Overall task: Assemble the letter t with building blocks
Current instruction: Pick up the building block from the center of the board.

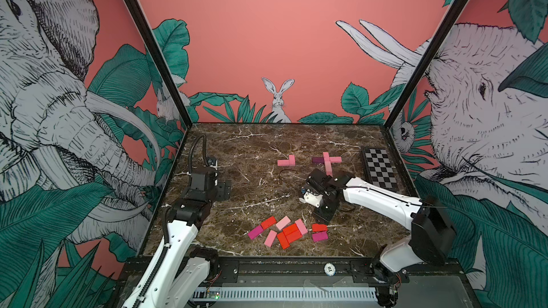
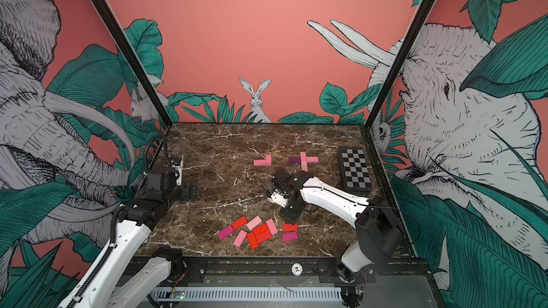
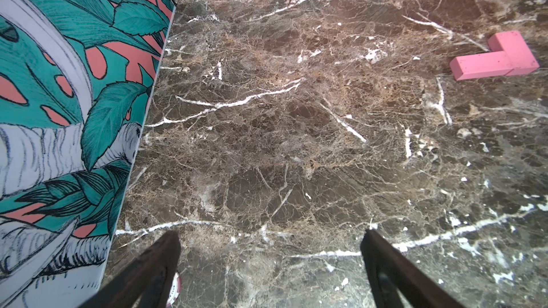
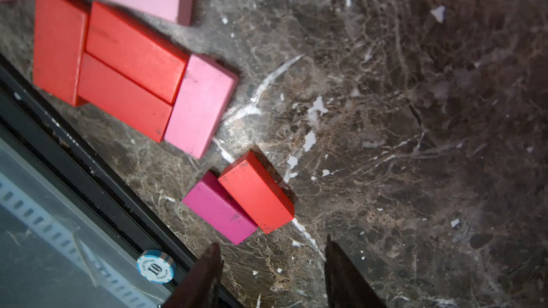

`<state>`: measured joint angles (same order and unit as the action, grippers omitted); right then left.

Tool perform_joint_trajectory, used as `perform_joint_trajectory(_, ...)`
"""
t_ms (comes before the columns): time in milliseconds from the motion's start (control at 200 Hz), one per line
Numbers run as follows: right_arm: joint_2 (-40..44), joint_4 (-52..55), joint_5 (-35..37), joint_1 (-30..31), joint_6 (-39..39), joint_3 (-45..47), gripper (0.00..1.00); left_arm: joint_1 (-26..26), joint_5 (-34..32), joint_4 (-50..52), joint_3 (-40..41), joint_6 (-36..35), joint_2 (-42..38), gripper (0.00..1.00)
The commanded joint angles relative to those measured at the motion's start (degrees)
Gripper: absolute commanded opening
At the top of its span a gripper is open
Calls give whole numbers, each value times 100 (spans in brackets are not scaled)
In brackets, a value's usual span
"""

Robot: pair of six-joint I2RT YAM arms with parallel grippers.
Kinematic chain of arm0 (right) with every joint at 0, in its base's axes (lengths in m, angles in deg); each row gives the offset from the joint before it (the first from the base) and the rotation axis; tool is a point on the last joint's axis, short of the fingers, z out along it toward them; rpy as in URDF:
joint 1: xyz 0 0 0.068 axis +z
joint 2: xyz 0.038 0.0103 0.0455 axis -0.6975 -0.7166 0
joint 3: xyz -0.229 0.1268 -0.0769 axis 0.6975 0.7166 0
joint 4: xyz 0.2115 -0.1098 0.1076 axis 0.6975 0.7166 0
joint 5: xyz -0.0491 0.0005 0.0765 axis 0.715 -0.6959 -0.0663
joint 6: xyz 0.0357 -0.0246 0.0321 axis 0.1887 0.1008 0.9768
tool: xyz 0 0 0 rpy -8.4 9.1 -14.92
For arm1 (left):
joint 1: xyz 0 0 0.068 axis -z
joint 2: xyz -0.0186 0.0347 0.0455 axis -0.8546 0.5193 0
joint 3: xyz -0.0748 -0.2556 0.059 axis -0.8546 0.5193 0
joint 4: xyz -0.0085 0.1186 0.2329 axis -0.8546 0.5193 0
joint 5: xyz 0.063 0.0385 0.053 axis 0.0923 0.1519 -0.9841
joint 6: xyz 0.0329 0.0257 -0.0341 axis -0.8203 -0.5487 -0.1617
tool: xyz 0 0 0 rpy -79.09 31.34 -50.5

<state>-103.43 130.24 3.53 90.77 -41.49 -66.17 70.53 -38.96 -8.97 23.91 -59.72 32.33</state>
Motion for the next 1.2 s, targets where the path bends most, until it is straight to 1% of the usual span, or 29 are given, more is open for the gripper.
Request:
perform_joint_trajectory(0, 311, 335, -100, 50, -1265, 327, 55, -11, -110, 103, 46, -14, -104, 97)
perform_joint_trajectory(115, 549, 150, -90, 49, -1654, 600, 56, -12, -141, 90, 55, -28, -112, 97)
perform_joint_trajectory(255, 537, -152, 13, 57, -1940, 811, 56, -8, -146, 82, 47, -47, -79, 97)
perform_joint_trajectory(445, 218, -678, -31, 65, -2024, 840, 55, -12, -154, 83, 47, -46, -72, 97)
perform_joint_trajectory(600, -169, -935, -73, 83, -2126, 761, 53, -10, -215, 95, 38, -29, -29, 97)
perform_joint_trajectory(775, -371, -1229, -165, 89, -2229, 832, 53, -18, -259, 87, 43, -43, -38, 97)
perform_joint_trajectory(970, -473, -1359, -80, 107, -2203, 813, 51, -12, -249, 81, 47, -46, -36, 97)
perform_joint_trajectory(985, -608, -1360, -74, 105, -2211, 816, 51, -12, -250, 83, 47, -48, -36, 97)
perform_joint_trajectory(1030, -671, -1360, -47, 118, -2223, 826, 50, -12, -250, 83, 46, -54, -34, 97)
perform_joint_trajectory(1195, -676, -1353, -77, 149, -2279, 852, 50, -12, -246, 90, 47, -48, -36, 97)
